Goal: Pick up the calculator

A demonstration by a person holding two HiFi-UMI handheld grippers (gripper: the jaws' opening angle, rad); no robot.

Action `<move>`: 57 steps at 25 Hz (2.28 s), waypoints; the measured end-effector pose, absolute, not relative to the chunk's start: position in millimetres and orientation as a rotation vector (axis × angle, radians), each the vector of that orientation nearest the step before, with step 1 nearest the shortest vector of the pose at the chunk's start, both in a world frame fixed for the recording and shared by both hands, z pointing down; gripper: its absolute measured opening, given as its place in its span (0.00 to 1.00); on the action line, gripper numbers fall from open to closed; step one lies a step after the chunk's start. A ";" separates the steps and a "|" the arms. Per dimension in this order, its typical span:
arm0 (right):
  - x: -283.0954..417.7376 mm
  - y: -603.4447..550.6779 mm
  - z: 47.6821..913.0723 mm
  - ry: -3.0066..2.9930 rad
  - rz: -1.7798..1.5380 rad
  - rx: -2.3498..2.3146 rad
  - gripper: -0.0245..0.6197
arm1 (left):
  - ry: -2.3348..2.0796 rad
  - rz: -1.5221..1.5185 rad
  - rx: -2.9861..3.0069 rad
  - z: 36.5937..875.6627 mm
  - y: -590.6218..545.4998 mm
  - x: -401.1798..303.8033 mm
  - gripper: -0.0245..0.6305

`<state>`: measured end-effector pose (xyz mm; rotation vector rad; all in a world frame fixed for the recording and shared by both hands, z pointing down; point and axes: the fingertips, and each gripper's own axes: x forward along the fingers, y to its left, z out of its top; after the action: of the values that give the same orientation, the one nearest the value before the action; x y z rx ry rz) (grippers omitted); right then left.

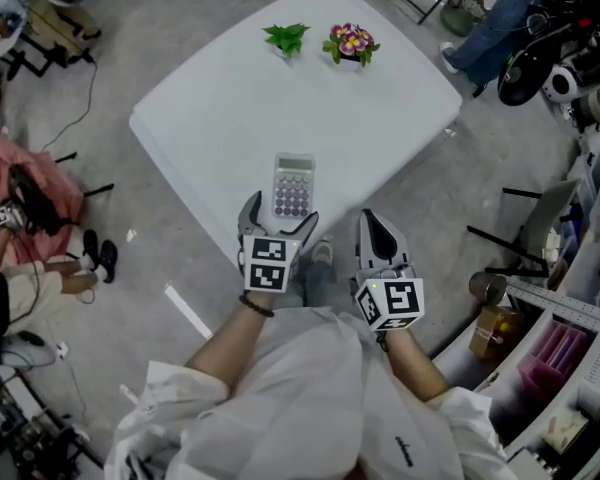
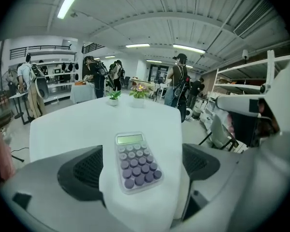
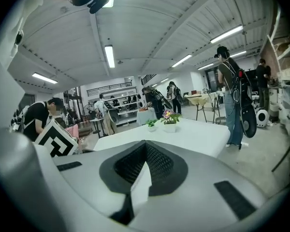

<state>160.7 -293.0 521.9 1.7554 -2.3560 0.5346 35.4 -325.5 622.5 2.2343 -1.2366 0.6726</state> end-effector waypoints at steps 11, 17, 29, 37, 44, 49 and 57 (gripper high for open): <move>167.4 -322.9 561.7 -2.360 0.626 1.663 0.06 | -1.330 0.742 2.076 672.9 -356.0 39.9 0.78; 173.3 -330.0 581.5 -2.350 0.672 1.627 0.06 | -1.373 0.784 2.029 693.1 -365.0 47.3 0.78; 163.2 -338.5 620.3 -2.330 0.777 1.535 0.06 | -1.435 0.821 1.956 713.8 -364.4 48.1 0.79; 160.0 -339.3 635.7 -2.310 0.805 1.522 0.06 | -1.460 0.826 1.984 719.3 -367.1 49.8 0.79; 156.8 -336.2 629.3 -2.274 0.787 1.582 0.06 | -1.398 0.848 2.014 720.8 -369.5 46.8 0.79; 149.2 -328.9 623.5 -2.264 0.781 1.606 0.06 | -1.352 0.828 2.021 720.1 -367.2 36.9 0.79; 153.8 -329.7 612.8 -2.246 0.760 1.674 0.06 | -1.363 0.742 2.118 686.0 -376.8 33.1 0.79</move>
<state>153.8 -329.7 612.8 1.6741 -2.2461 0.7598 33.1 -376.8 686.0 2.1184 -1.3629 0.7423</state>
